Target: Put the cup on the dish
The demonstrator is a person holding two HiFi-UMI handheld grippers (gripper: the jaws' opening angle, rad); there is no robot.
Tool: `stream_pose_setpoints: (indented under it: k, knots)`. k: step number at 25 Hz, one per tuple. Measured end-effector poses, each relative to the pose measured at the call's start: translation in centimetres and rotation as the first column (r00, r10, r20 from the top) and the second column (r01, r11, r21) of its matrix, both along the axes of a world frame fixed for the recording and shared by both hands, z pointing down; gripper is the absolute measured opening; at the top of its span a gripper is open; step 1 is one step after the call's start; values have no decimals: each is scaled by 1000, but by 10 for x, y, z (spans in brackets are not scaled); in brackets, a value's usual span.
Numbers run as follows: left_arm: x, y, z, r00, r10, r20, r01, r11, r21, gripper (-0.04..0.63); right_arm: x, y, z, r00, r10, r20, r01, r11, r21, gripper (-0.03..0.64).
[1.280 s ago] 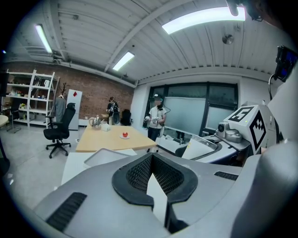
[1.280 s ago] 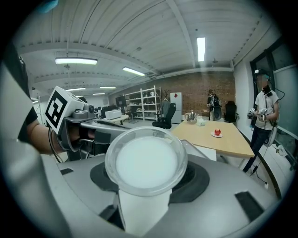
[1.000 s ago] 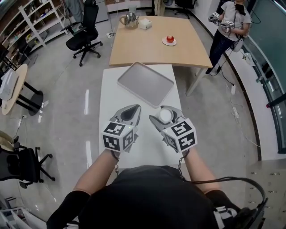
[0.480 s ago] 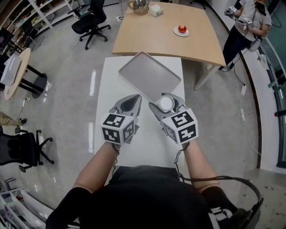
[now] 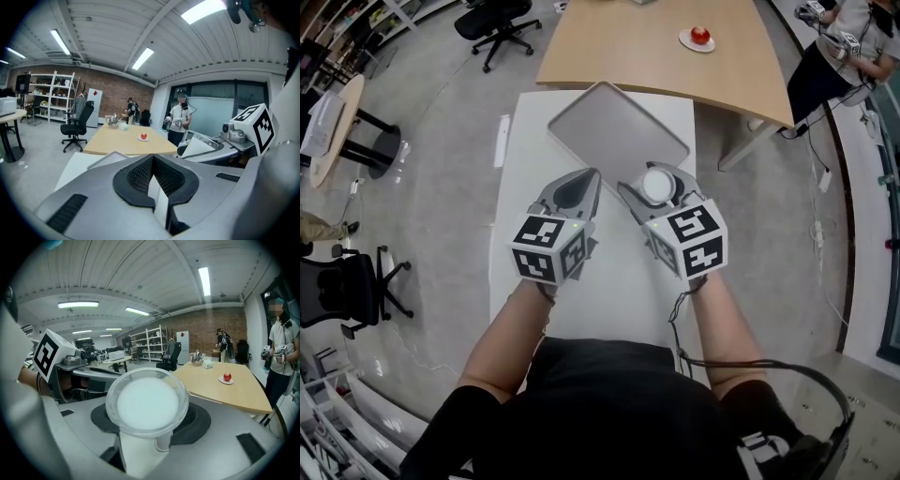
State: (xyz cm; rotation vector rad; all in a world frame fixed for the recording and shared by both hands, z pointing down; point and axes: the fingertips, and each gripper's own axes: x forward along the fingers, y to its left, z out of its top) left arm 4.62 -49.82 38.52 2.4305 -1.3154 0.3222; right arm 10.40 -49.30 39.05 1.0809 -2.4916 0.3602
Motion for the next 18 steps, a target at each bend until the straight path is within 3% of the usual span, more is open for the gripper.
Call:
stream_pose_setpoints:
  k: [18]
  knots:
    - [-9,-104,95,1000,10,6,-10,1000,-14,8,-4,-90,92,995,85,-60,-89,994,-67,252]
